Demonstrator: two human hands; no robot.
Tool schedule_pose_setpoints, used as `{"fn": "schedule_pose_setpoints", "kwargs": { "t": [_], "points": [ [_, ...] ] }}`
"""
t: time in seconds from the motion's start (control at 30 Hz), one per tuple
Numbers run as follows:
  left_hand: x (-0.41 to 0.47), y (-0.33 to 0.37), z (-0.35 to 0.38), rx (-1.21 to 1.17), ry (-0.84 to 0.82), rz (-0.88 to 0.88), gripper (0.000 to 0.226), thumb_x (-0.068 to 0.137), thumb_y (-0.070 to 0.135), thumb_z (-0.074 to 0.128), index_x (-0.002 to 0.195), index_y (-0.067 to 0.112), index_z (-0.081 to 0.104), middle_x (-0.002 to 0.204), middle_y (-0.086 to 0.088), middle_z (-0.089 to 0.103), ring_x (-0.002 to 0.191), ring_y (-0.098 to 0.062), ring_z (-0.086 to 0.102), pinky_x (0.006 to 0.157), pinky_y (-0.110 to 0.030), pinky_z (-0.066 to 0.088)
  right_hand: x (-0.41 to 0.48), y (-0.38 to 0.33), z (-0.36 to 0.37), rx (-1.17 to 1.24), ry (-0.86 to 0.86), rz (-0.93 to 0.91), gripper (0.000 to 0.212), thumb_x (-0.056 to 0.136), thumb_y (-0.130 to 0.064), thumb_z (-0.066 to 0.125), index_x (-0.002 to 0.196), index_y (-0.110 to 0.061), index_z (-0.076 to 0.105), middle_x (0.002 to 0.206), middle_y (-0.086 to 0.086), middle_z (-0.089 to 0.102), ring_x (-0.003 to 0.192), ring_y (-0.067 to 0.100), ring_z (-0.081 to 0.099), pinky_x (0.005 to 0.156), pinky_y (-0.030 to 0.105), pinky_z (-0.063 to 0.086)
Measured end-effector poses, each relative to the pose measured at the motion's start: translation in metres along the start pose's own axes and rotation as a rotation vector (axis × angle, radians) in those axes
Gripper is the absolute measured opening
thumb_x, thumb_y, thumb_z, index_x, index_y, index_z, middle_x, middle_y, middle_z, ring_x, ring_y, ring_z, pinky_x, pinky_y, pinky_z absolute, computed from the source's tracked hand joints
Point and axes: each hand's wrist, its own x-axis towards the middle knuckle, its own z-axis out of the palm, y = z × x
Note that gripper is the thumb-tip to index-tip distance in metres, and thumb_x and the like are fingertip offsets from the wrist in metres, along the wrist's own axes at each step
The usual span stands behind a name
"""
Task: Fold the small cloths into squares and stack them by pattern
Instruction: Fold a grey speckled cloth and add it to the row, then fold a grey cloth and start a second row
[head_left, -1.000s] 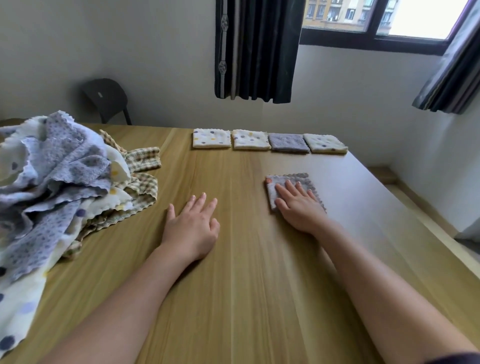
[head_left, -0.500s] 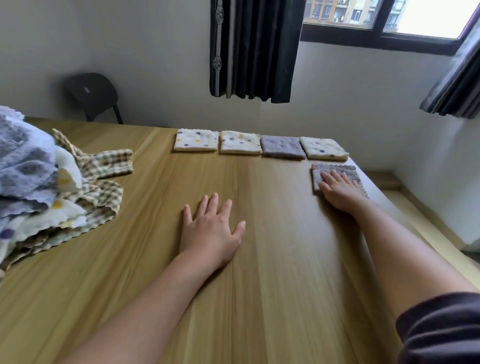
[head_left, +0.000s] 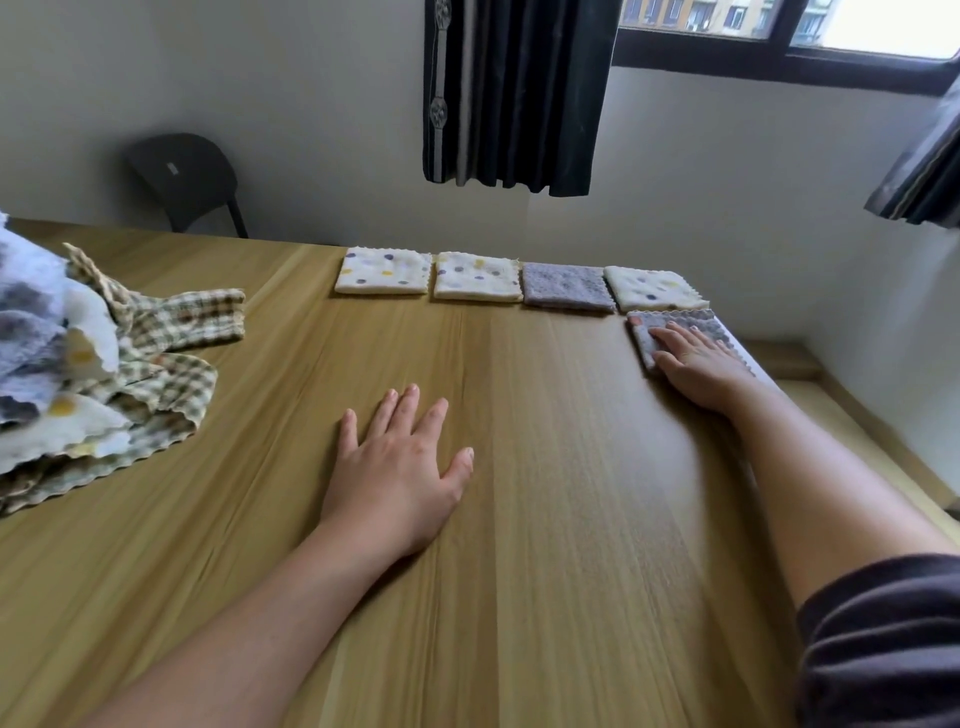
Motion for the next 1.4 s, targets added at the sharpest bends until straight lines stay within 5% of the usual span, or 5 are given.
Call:
{"fn": "schedule_pose_setpoints", "kwargs": {
  "t": [0.7, 0.93, 1.1, 1.3, 1.4],
  "points": [
    [-0.017, -0.011, -0.015, -0.095, 0.195, 0.096, 0.052, 0.095, 0.037, 0.042, 0.144, 0.023, 0.034, 0.158, -0.002, 0.02, 0.147, -0.018, 0.012, 0.118, -0.047, 0.008, -0.117, -0.104, 0.015, 0.284, 0.152, -0.233, 0.042, 0.099, -0.033, 0.045, 0.141, -0.031, 0.041, 0.156, -0.005, 0.03, 0.148, 0.01, 0.01, 0.12, 0.042, 0.004],
    [-0.057, -0.109, -0.05, -0.007, 0.546, 0.181, 0.031, 0.071, 0.013, 0.071, 0.102, 0.011, 0.068, 0.122, -0.013, 0.062, 0.12, -0.031, 0.055, 0.104, -0.059, 0.035, -0.183, -0.21, 0.031, 0.32, 0.074, -0.427, 0.038, 0.098, -0.03, 0.048, 0.137, -0.025, 0.048, 0.151, -0.005, 0.037, 0.146, 0.015, 0.019, 0.118, 0.036, 0.018],
    [-0.077, -0.194, -0.07, 0.029, 0.729, 0.051, 0.036, 0.069, 0.003, 0.068, 0.105, 0.01, 0.065, 0.128, -0.013, 0.056, 0.127, -0.031, 0.046, 0.106, -0.055, 0.028, -0.198, -0.307, 0.035, 0.396, 0.098, -0.539, 0.037, 0.095, -0.027, 0.051, 0.131, -0.025, 0.053, 0.142, -0.006, 0.048, 0.124, 0.015, 0.049, 0.1, 0.03, 0.041],
    [-0.08, -0.241, -0.069, -0.025, 0.573, -0.259, 0.069, 0.081, 0.022, 0.06, 0.144, 0.011, 0.034, 0.154, -0.015, 0.026, 0.145, -0.032, 0.016, 0.112, -0.063, 0.013, -0.19, -0.425, 0.019, 0.628, 0.24, -0.556, 0.031, 0.093, -0.021, 0.056, 0.124, -0.021, 0.058, 0.128, -0.006, 0.056, 0.107, 0.012, 0.055, 0.082, 0.027, 0.045],
    [-0.078, -0.246, -0.063, -0.064, 0.565, -0.28, 0.07, 0.081, 0.022, 0.059, 0.144, 0.011, 0.031, 0.157, -0.013, 0.022, 0.146, -0.029, 0.015, 0.113, -0.06, 0.013, -0.181, -0.468, 0.016, 0.66, 0.308, -0.583, 0.038, 0.091, -0.019, 0.058, 0.128, -0.021, 0.054, 0.129, -0.001, 0.055, 0.113, 0.016, 0.053, 0.091, 0.032, 0.045]
  ]
}}
